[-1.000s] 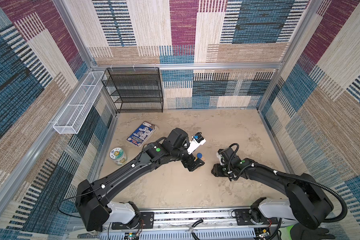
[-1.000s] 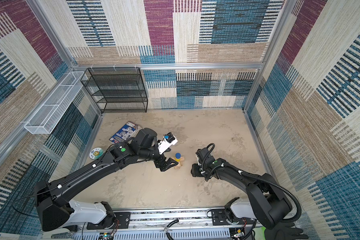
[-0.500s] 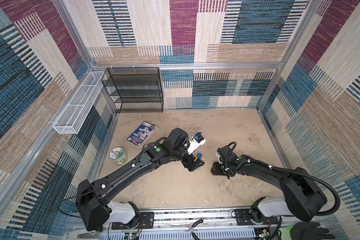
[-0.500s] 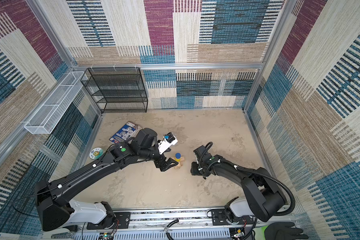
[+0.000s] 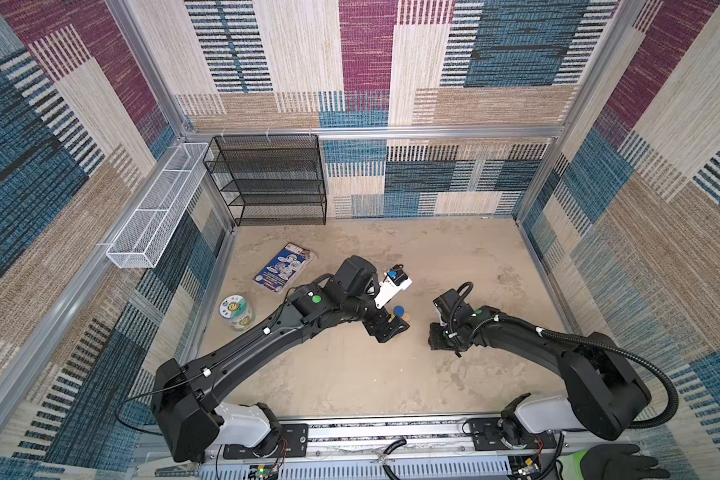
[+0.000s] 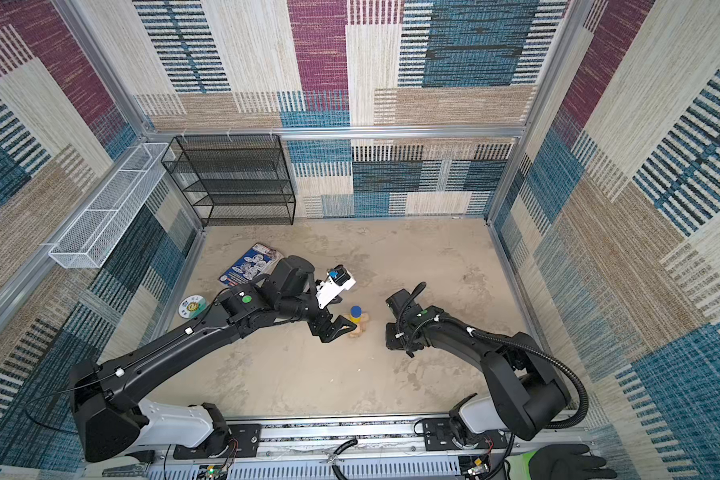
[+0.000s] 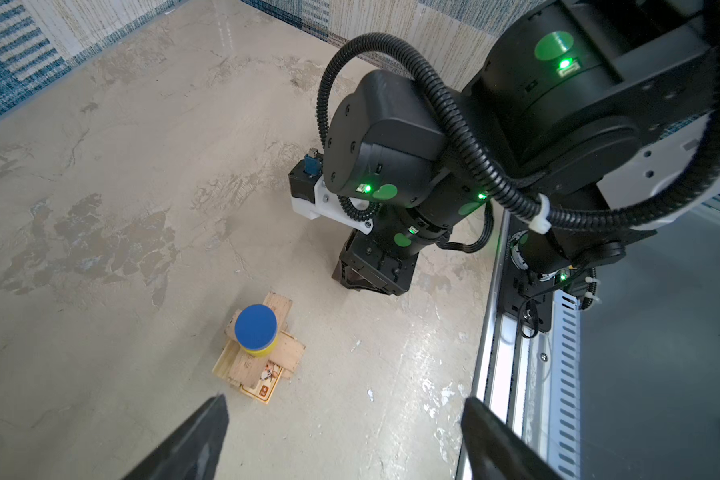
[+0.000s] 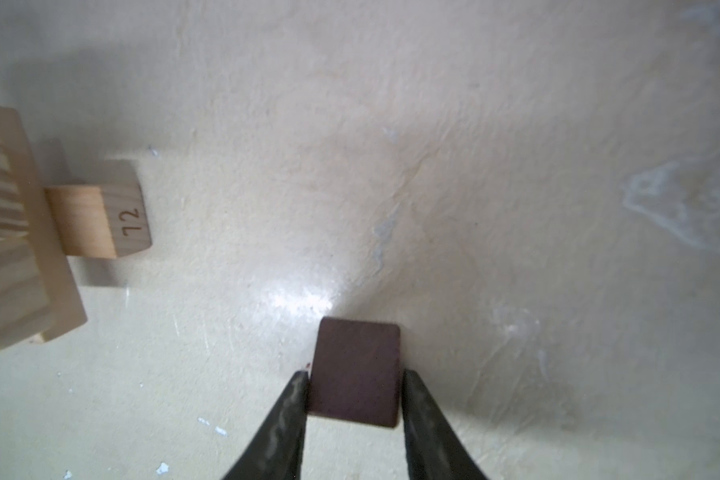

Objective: Build the wood block tower
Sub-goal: 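Lower the right gripper around the purple cube and close it, then lift the purple cube with the right gripper and carry it over the stack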

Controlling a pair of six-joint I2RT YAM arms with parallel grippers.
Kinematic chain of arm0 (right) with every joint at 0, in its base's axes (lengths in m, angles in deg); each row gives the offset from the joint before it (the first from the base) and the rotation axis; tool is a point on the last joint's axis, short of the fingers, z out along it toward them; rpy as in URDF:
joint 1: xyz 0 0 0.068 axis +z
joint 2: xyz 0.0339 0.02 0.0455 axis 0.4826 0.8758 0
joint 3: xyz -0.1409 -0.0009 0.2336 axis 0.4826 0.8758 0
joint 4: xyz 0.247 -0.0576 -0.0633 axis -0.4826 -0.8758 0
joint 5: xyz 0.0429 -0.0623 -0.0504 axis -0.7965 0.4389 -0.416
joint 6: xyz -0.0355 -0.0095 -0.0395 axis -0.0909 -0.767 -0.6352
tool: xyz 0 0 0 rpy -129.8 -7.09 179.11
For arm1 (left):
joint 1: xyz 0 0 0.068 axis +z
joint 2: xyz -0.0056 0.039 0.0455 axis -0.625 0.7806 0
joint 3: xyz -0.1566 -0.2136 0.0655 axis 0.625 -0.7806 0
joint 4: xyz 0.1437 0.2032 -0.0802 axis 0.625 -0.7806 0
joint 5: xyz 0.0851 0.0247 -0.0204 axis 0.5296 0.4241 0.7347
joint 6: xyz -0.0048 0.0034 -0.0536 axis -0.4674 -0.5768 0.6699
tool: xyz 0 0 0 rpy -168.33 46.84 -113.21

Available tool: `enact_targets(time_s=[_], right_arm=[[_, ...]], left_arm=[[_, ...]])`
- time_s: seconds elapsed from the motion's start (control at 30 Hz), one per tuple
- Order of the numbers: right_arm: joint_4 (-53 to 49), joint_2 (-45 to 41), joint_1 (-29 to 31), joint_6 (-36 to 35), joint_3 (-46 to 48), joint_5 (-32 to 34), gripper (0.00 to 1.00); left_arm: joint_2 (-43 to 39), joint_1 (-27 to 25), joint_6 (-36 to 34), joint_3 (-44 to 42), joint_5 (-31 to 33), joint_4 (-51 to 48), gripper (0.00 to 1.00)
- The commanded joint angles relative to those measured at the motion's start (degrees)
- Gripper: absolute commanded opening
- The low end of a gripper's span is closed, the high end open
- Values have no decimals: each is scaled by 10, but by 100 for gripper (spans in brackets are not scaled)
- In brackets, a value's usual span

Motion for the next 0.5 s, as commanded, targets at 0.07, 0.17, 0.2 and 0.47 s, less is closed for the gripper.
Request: enact_targets(time_s=[0.07,0.17,0.2,0.47], right_arm=[[-26,3,2,-16,-15,35,43],[-32,6,2,-21,-20,41,44],[-34,8,2,-23,-21,43,44],[-44,16,5,-26,-27,47,41]], left_arm=[[1,0,-9,6,1,-9,92],[1,0,-9,6,1,-8,92],[1,0,-9,6,1,-8,92],[2,1,-10,7,2,-10,92]])
